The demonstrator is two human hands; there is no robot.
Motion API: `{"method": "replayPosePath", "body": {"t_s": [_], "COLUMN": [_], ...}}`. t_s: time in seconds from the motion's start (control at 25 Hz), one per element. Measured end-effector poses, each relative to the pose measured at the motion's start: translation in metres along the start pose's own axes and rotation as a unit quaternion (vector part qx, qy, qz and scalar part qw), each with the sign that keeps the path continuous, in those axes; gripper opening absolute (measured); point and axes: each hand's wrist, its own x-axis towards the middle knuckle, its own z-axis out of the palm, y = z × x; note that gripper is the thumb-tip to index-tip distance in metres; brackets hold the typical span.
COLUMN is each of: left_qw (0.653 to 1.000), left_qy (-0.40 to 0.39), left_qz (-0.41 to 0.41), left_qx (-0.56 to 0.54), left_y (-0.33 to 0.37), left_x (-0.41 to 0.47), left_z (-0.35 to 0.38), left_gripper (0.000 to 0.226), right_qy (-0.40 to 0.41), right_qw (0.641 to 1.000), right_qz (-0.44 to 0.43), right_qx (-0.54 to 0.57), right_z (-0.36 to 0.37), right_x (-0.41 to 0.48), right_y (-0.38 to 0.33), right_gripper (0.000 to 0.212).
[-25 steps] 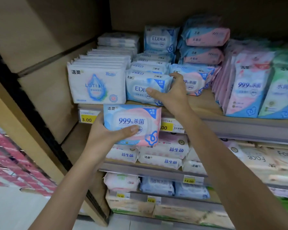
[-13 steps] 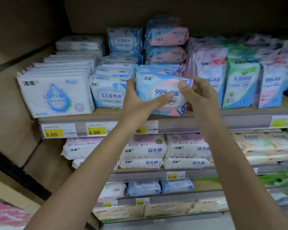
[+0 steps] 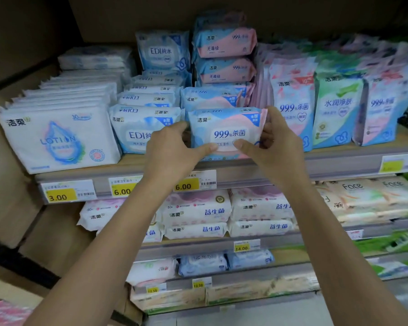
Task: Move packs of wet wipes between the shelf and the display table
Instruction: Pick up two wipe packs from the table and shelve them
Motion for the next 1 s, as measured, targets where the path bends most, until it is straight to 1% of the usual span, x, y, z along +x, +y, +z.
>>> {"method": "replayPosePath", "body": {"t_s": [0.08,0.16,0.2,0.28,0.32,0.4,0.56,0.64,0.72,0.76,0.84,0.88,0.92,1.0], "left_qw": [0.999,0.995,0.991,0.978,0.972,0.967,0.967,0.972,0.985,0.990,0.991,0.987,0.982,0.975], "left_qy": [0.033,0.057,0.060,0.062,0.064,0.073,0.091,0.089,0.088,0.080,0.040,0.020,0.013,0.049], "left_qz": [0.003,0.006,0.004,0.001,0.005,0.015,0.039,0.060,0.081,0.093,0.121,0.131,0.138,0.146], "left_qx": [0.027,0.078,0.116,0.201,0.227,0.245,0.237,0.208,0.123,0.066,-0.041,-0.089,-0.126,-0.162], "left_y": [0.000,0.001,0.002,0.006,0.008,0.010,0.009,0.005,-0.002,-0.007,-0.018,-0.024,-0.030,-0.046], "left_x": [0.002,0.007,0.010,0.013,0.013,0.014,0.015,0.013,0.011,0.008,-0.003,-0.014,-0.026,-0.055], "left_z": [0.005,0.011,0.014,0.018,0.019,0.020,0.018,0.016,0.010,0.007,-0.001,-0.006,-0.010,-0.018], "left_gripper": [0.053,0.059,0.062,0.067,0.067,0.063,0.045,0.038,0.025,0.019,0.010,0.008,0.008,0.007], "right_qy": [0.004,0.015,0.021,0.040,0.049,0.064,0.072,0.071,0.090,0.112,0.158,0.158,0.135,0.045], "right_qw": [0.996,0.995,0.996,0.997,0.997,0.996,0.985,0.979,0.972,0.970,0.971,0.975,0.981,0.993], "right_qz": [0.008,0.016,0.021,0.019,0.017,0.021,-0.007,-0.009,-0.016,-0.030,-0.084,-0.109,-0.121,-0.109], "right_qx": [-0.091,-0.099,-0.083,-0.061,-0.058,-0.063,-0.156,-0.190,-0.215,-0.215,-0.161,-0.115,-0.068,0.019], "right_z": [0.002,0.010,0.015,0.025,0.027,0.032,0.045,0.047,0.043,0.040,0.036,0.036,0.036,0.042], "right_x": [0.004,0.013,0.018,0.026,0.028,0.029,0.024,0.022,0.016,0.011,-0.002,-0.011,-0.021,-0.047], "right_y": [-0.006,-0.011,-0.011,-0.009,-0.007,-0.006,-0.008,-0.009,-0.010,-0.011,-0.012,-0.013,-0.012,-0.008], "right_gripper": [0.079,0.085,0.084,0.073,0.068,0.065,0.069,0.070,0.063,0.055,0.034,0.025,0.018,0.012]}}
